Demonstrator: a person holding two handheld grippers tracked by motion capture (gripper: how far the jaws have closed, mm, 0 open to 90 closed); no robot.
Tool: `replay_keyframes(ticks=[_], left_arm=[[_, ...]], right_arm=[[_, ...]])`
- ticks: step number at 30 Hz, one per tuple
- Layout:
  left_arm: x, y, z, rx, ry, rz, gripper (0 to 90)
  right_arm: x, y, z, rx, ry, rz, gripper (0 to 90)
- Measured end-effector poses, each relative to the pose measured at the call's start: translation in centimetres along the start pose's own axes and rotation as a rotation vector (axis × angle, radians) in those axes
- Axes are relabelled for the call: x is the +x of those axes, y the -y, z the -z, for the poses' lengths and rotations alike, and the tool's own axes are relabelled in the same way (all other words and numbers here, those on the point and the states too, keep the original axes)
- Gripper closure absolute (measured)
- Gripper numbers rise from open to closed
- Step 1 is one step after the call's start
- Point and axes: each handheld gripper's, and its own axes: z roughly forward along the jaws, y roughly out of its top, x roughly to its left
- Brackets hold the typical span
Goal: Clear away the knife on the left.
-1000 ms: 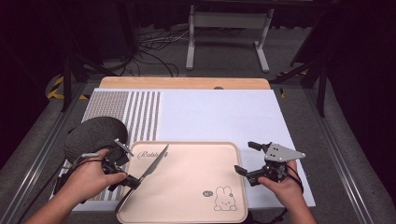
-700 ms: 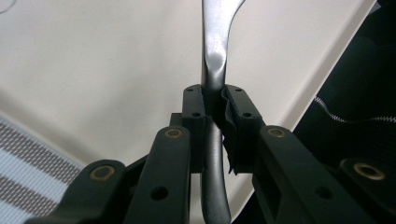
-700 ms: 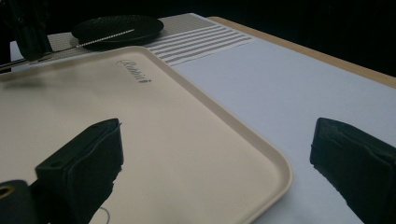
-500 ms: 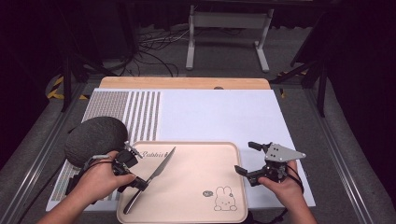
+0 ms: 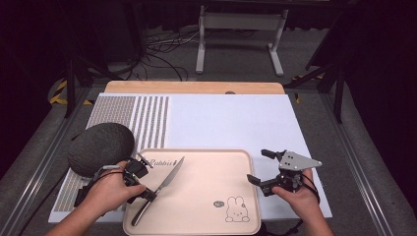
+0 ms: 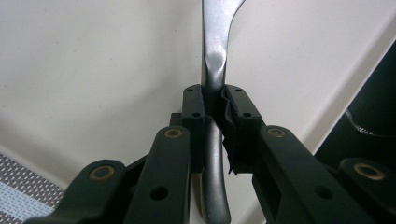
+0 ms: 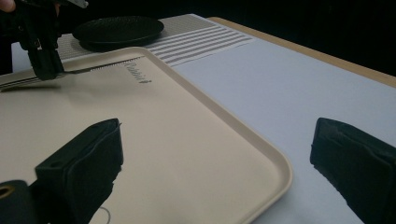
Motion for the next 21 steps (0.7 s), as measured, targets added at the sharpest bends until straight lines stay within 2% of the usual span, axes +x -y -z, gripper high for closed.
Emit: replay_keyframes(ticks=[10, 16, 21], left_arm=[[0.3, 0.01, -0.53, 0.011, -0.009, 0.027, 80.0], [0.45, 0.08, -0.85, 0.0, -0.017, 0.044, 79.9], [0.56, 0.02, -0.92, 0.018, -0.026, 0.043, 79.9]], right_arm=[[-0.01, 0.01, -0.03, 0.001, 0.0, 0.002, 3.8], [0.04, 0.04, -0.09, 0.007, -0.005, -0.001, 3.7], [0.01, 0.06, -0.08, 0.008, -0.006, -0.006, 3.8]])
